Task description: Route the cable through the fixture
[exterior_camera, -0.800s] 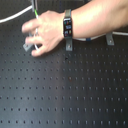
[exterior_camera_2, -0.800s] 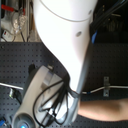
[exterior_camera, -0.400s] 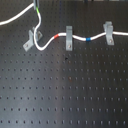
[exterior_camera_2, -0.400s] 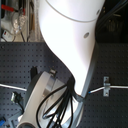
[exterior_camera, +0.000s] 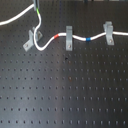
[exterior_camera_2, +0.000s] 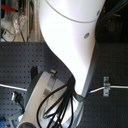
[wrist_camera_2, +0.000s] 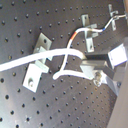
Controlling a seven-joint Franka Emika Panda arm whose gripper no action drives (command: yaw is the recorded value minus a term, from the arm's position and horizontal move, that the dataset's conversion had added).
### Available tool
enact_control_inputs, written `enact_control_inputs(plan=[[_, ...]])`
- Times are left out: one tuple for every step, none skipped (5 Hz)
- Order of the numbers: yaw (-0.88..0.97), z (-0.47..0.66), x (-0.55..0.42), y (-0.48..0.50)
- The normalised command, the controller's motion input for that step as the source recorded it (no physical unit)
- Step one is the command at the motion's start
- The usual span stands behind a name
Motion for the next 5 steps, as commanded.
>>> enact_control_inputs(plan=[[-0.02,0.30,0.000,-0.003],[-0.01,0.24,0.003,-0.001],[-0.01,0.27,-0.010,-0.006],[-0.01,0.20,-0.080,0.009],[0.00,0.17,-0.177,0.083]])
